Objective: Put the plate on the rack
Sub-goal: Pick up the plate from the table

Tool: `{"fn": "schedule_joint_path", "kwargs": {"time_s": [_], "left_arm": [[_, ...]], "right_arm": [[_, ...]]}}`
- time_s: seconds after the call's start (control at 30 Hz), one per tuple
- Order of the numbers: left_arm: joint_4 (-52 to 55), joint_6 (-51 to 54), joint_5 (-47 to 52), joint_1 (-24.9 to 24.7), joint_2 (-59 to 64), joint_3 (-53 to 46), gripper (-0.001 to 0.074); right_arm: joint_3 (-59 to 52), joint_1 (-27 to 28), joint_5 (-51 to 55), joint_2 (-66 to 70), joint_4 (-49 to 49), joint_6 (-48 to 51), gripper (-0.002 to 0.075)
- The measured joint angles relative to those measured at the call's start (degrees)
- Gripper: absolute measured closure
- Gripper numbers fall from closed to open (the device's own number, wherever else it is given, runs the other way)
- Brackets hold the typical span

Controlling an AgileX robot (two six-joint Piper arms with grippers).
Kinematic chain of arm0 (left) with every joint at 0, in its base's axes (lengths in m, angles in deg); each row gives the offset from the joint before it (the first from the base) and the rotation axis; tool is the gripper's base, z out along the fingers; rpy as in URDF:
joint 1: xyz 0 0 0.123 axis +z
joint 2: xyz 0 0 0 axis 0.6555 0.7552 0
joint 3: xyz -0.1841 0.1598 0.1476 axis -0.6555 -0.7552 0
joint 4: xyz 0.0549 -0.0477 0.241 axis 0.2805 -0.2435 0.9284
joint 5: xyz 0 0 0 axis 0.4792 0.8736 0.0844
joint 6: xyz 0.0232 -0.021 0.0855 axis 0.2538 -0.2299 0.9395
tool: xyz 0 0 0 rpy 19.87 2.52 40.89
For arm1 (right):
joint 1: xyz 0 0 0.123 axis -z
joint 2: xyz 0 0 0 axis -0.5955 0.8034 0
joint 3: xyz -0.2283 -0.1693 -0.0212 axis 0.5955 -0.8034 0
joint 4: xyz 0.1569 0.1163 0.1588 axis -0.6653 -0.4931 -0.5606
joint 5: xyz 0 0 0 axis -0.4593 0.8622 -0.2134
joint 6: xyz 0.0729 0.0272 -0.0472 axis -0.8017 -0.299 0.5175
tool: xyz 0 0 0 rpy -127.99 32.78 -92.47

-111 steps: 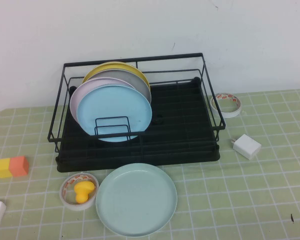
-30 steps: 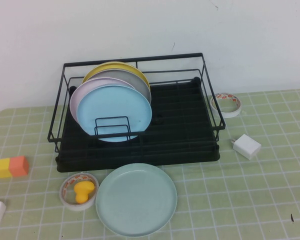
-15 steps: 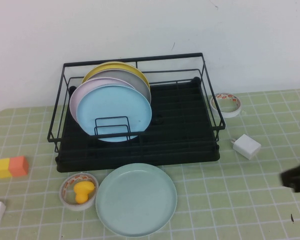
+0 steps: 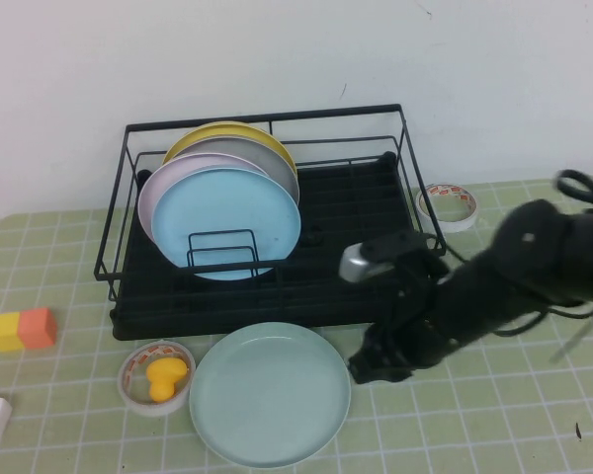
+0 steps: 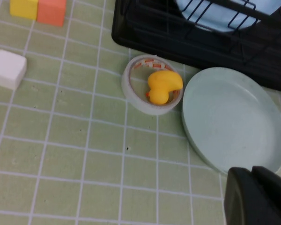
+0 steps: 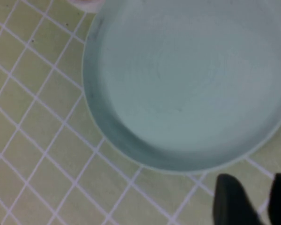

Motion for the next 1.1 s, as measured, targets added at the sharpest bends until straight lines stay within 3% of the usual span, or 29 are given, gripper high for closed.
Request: {"fn": "schedule_joint_path", "kwargs": {"time_s": [0.13, 0.2, 0.67, 0.77, 1.0, 1.1], "left_arm": [[-0.5, 0.0, -1.3, 0.0, 0.0, 0.0, 0.0737], [-0.8, 0.0, -1.6, 0.0, 0.0, 0.0, 0.0737], [-2.4, 0.0, -2.0, 0.0, 0.0, 0.0, 0.0737], [-3.1, 0.0, -2.0, 0.0, 0.0, 0.0, 0.0737], [-4.6, 0.0, -2.0, 0.0, 0.0, 0.0, 0.0737], [-5.8, 0.5, -2.0, 0.0, 0.0, 0.0, 0.0737]], "right_arm": [[6.9, 0.0, 2.4, 7.7, 0.1, -1.4, 0.0415], [9.7, 0.0, 2.5, 10.8, 0.1, -2.5, 0.0374], [15.3, 0.0, -0.4, 22.5, 2.3, -6.5, 0.0350], [15.4, 0.0, -0.4, 22.6, 2.0, -6.6, 0.0401], [15.4, 0.0, 0.2, 22.8, 1.6, -6.8, 0.0654], [15.4, 0.0, 2.0, 22.8, 1.6, -6.8, 0.0705]]}}
